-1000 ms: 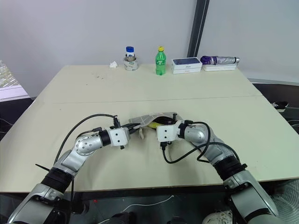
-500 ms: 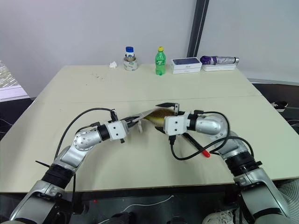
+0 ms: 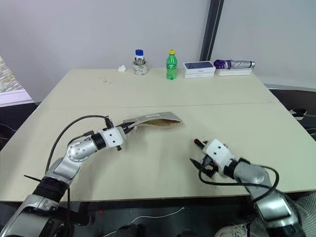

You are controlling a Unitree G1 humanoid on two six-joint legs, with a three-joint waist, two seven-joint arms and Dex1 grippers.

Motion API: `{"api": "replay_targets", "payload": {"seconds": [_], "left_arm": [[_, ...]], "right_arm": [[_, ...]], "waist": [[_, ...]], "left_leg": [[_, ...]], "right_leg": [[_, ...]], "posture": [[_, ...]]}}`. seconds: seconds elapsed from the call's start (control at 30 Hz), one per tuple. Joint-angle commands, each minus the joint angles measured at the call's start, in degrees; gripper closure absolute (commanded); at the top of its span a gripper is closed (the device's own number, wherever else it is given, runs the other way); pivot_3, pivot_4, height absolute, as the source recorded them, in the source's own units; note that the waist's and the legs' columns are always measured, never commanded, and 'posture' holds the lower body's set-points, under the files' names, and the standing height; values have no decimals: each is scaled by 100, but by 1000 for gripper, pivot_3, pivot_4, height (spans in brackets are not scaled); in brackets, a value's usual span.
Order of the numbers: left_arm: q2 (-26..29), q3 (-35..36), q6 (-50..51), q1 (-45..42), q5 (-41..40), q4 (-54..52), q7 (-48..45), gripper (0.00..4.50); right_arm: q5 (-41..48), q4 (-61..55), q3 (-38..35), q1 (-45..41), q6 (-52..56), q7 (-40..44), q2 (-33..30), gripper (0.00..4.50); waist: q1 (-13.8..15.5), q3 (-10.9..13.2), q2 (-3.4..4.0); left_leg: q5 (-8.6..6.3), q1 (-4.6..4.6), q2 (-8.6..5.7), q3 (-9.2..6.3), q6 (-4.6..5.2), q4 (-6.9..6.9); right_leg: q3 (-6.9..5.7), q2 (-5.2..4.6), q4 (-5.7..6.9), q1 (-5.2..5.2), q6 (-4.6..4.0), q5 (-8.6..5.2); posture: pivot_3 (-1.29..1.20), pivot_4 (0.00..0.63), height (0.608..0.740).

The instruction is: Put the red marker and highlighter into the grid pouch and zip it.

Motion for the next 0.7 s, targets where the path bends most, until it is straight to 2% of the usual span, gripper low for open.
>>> {"api": "replay_targets", "payload": {"seconds": [0.03,0.2,0.23,0.27,0.33,0.47,0.6,0.7], "left_arm": [[-52,9,-121,-112,-42,-53,23,4500],[-109,-31,-169,-209,-6,70,-15,4500],[-110,-30,-177,-227,-7,93,-19,4500],[-110,-22,-182,-240,-14,110,-18,4500],[-109,-9,-193,-242,-27,122,-18,4500],[-120,-20,-227,-157,-95,52,-79,4500],[-163,-43,-217,-130,-114,24,-119,4500],[-203,-57,-206,-155,-70,27,-100,4500]], "right_arm": [[-24,-113,-504,-106,260,-376,45,66],[305,102,-518,-179,1204,-209,13,66],[423,75,-516,-141,1452,-116,-15,615],[588,16,-548,-112,1691,-49,-7,926],[833,-98,-634,-134,2040,-11,28,1995],[899,-293,-620,-505,1778,115,-43,4053],[700,-594,-99,-840,1314,299,-64,4100],[244,-629,430,-940,814,480,-306,4100]], "waist": [[8,0,0],[23,0,0],[23,0,0],[23,-1,-1],[29,-1,-1],[19,-1,-1],[6,-1,-1],[7,-1,-1]], "left_leg": [[0,1,-1,0,0,2],[0,1,-1,-2,0,2],[0,0,-2,-2,1,2],[-1,0,-2,0,2,3],[-2,0,-2,-2,3,3],[-2,1,-2,-3,4,7],[-2,0,-2,-3,4,5],[-2,-1,-1,-3,4,3]], "right_leg": [[0,0,0,2,2,1],[0,2,0,3,4,2],[0,1,0,3,4,2],[0,1,0,3,4,2],[-1,1,-1,6,4,2],[-1,1,-1,7,4,2],[-1,2,0,2,4,2],[-1,4,0,0,4,2]], "posture": [[0,150,740],[0,150,740],[0,150,740],[0,150,740],[0,150,740],[0,150,740],[0,150,740],[0,150,740]]}}
